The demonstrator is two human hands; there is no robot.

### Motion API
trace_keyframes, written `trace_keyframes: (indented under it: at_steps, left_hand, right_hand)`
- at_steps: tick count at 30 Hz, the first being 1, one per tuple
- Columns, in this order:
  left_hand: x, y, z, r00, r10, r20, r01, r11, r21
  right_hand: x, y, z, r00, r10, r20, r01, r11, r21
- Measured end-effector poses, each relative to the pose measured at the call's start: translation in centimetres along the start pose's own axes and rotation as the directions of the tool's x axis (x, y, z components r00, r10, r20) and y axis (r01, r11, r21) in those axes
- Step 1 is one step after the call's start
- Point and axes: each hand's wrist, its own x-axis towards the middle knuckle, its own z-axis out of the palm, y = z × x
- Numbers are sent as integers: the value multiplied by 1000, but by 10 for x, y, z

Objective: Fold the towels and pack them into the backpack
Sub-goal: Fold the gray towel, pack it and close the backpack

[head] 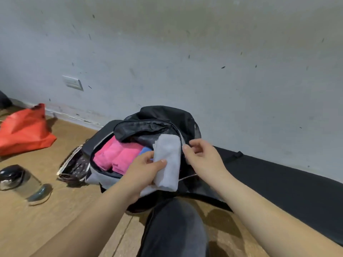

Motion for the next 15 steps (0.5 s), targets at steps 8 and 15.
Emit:
trace_keyframes:
  at_steps: [8, 15]
  left_hand:
    - [56, -17, -77, 965, -62, -254, 115, 974, 197]
    - [80, -39, -83, 955, 74, -286, 34, 934, 355]
  right_hand:
    - [74, 5, 61, 835, -345, 429, 550, 483, -681]
    - [129, 27, 66, 899, -180, 400, 438, 427, -791]
